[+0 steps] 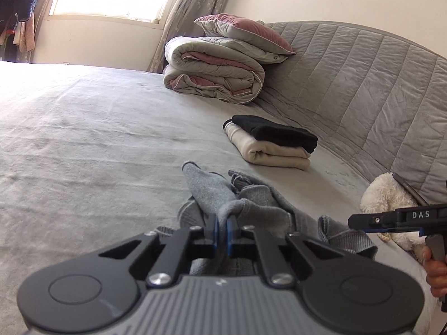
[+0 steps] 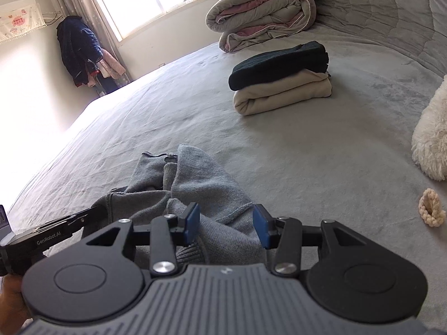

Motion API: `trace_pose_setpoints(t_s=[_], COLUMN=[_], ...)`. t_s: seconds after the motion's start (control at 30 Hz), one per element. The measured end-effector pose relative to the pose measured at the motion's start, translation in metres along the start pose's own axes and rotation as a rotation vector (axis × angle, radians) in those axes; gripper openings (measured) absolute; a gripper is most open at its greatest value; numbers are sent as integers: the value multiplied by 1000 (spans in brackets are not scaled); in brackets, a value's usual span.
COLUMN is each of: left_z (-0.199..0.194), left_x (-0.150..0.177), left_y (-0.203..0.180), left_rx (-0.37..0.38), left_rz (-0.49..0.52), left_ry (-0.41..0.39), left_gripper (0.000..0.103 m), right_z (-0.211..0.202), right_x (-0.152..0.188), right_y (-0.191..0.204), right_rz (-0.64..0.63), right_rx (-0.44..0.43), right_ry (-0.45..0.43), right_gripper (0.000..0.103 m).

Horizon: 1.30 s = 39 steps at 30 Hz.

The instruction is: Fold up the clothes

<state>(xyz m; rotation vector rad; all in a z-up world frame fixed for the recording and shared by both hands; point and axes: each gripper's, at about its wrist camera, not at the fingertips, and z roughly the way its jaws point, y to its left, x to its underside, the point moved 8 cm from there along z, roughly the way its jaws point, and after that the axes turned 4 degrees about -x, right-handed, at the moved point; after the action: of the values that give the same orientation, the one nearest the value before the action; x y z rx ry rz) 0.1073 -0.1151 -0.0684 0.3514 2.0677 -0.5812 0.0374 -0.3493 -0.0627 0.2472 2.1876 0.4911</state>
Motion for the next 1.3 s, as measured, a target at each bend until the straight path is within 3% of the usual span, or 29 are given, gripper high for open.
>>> trace_pose_setpoints(t_s=[0.2, 0.3, 0.4, 0.8, 1.03, 1.13, 1.3], left_z=[-33, -48, -64, -117, -122, -110, -80], left_x=[-6, -10, -14, -49, -97, -112, -93], left_y=[-1, 5, 16, 101, 141, 168, 199], left_rx=[-14, -34, -60, -256, -426, -439, -402], left_rz=[7, 2, -10, -155, -81, -106, -207], left_ry=[-70, -101, -132, -266, -334, -299, -184], left_gripper=[5, 5, 5, 5, 0, 0, 2], right_z=[18, 28, 31, 8, 42, 65, 101], right_x=[10, 17, 16, -37, -72, -86, -91], right_y=[27, 32, 35, 70, 106, 119, 132], right_rz=[-88, -137, -141, 110, 72, 60, 34], right_rx=[-46, 12, 30, -174, -147, -132, -103], right_ry=[76, 111, 107, -156, -213, -226, -215], right_gripper=[47, 47, 8, 7, 7, 7, 7])
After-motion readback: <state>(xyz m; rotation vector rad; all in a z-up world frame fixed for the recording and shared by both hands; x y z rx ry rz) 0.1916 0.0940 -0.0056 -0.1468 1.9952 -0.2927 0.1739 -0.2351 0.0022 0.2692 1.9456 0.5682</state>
